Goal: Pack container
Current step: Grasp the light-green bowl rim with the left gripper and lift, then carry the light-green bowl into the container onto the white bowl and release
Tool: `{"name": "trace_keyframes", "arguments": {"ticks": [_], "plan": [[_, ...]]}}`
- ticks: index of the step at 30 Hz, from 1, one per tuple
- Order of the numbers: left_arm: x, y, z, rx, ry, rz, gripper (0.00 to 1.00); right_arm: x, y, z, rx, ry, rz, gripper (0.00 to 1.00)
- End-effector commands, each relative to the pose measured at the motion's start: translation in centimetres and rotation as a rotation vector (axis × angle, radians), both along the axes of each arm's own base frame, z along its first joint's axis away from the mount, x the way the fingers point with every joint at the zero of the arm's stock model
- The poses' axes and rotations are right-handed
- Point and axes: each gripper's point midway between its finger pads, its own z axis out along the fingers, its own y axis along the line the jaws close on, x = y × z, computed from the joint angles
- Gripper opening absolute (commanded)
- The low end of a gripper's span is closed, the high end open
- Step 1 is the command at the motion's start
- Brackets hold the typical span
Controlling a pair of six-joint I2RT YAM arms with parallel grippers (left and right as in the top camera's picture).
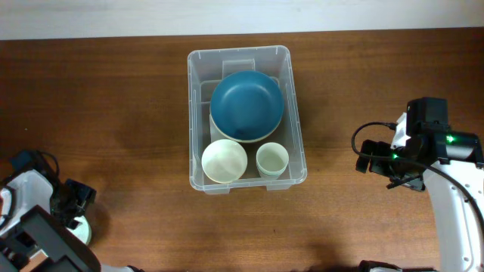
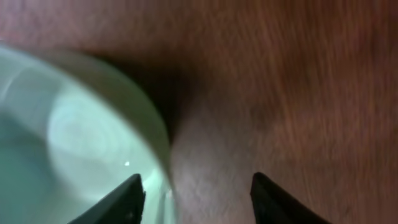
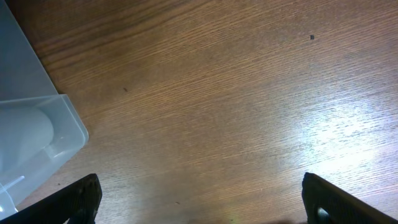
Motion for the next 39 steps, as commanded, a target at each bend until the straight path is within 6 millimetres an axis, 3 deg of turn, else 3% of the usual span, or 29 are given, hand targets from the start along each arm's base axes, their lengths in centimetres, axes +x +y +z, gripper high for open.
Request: {"name": "trace_keyframes", "arguments": {"ticks": [1, 4, 9, 15, 21, 26, 32, 35, 39], "plan": [[0.5, 0.1, -0.3, -0.006, -0.026, -0.010, 0.44, 0.0, -0.1, -0.1, 0.004, 0.004, -0.013, 0.99], [0.5, 0.1, -0.3, -0.007, -0.029, -0.010, 0.24, 0.0, -0.1, -0.2, 0.004, 0.006, -0.013, 0.99], [0.9, -0.5, -0.3, -0.032, -0.047, -0.014, 0.02, 0.0, -0.1, -0.2, 0.004, 0.006, -0.013, 0.99], [3.8, -2.0, 1.0, -0.099, -0.151, -0.058, 0.01, 0.0, -0.1, -0.2, 0.004, 0.006, -0.013, 0.99], [9.0, -5.2, 6.7, -0.059, -0.290, -0.233, 0.01, -0.1, -0.1, -0.2, 0.004, 0.006, -0.013, 0.99], [13.4, -10.6, 14.6, 0.017, -0.453, -0.453, 0.01, 0.0, -0.1, -0.2, 0.004, 0.006, -0.013, 0.99], [15.4, -18.7, 22.8, 0.117, -0.573, -0.710, 0.01, 0.0, -0.1, -0.1, 0.004, 0.003, -0.013, 0.98], [15.6, -23.5, 24.9, 0.132, -0.624, -0.833, 0.01, 0.0, -0.1, -0.1, 0.003, 0.002, -0.013, 0.98], [14.9, -29.6, 25.2, 0.117, -0.658, -0.965, 0.01, 0.0, -0.1, -0.1, 0.004, 0.003, -0.013, 0.99]]}}
